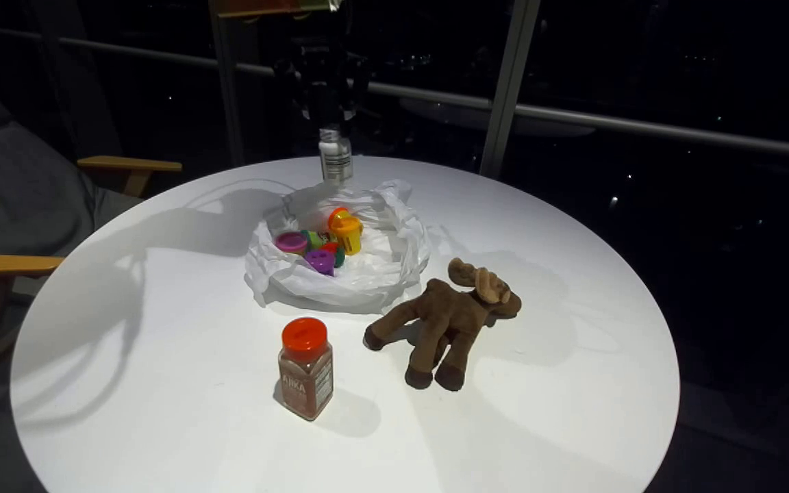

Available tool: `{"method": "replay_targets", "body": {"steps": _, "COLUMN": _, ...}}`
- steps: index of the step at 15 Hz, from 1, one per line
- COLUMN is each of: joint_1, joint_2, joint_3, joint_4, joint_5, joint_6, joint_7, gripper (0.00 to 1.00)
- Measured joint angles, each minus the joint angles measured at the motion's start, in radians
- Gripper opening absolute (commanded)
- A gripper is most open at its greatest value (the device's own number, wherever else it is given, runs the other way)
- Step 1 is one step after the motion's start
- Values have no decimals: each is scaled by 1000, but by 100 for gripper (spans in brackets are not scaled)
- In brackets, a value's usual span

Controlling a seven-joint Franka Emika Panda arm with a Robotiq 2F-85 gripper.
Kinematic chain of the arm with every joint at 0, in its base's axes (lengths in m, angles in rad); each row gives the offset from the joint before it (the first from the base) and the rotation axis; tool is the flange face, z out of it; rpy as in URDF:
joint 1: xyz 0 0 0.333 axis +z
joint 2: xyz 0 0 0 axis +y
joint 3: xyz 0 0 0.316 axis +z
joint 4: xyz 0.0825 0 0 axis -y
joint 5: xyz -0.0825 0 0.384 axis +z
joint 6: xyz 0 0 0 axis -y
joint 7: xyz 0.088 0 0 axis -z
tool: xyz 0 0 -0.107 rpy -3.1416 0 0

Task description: Pick up all the objects from plastic bag and put it on the table.

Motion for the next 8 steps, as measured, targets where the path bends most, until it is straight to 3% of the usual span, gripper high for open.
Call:
{"method": "replay_targets", "body": {"steps": 5, "joint_1": -19, "joint_2": -229, "joint_3": 5, "joint_4": -284, "joint_5": 0, "joint_6": -27, "joint_7": 5, "gripper": 20}}
{"method": "replay_targets", "body": {"steps": 8, "joint_1": -44, "joint_2": -289, "joint_3": 18, "joint_4": -449, "joint_5": 10, "joint_6": 20, "joint_7": 4, "gripper": 20}}
